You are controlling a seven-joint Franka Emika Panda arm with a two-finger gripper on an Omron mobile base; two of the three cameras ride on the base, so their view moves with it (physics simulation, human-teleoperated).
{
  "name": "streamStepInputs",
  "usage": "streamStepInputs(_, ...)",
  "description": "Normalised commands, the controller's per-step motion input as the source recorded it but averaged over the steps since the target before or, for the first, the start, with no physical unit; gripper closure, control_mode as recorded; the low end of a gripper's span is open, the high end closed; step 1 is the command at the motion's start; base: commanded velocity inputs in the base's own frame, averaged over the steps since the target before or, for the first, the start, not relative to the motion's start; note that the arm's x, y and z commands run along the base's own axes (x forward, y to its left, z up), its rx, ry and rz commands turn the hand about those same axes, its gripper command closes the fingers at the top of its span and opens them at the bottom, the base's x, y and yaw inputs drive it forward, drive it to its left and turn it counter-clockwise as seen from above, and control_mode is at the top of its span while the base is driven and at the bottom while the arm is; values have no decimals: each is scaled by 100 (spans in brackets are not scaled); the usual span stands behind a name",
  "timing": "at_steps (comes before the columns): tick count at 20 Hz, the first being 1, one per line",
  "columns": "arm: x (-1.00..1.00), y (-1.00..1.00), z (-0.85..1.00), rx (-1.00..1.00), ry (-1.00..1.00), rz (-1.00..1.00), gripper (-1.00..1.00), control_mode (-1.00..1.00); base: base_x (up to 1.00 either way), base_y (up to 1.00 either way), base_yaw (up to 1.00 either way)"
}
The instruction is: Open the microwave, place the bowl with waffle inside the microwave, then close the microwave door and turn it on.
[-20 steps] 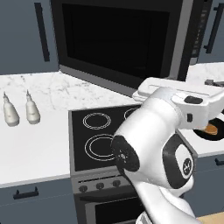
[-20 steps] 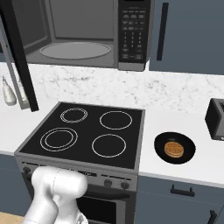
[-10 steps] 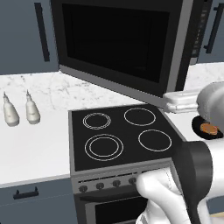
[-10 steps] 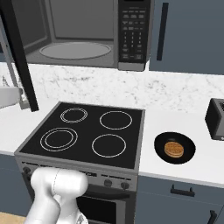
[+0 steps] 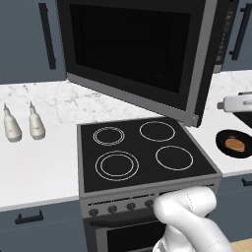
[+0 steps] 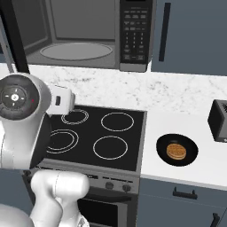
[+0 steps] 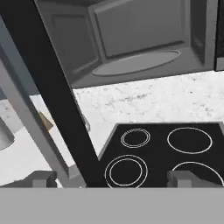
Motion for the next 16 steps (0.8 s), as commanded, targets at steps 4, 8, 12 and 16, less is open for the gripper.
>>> streamStepInputs(4, 60, -19, -42, 28, 8, 69, -100, -100, 0, 0, 0)
streamStepInputs(8, 100, -1, -38, 23, 0, 60, -100, -100, 0, 0, 0)
streamStepInputs(12, 91, 0, -1, 23, 0, 39, -100, -100, 0, 0, 0)
streamStepInputs(16, 62, 30, 0, 18, 0, 17, -100, -100, 0, 0, 0)
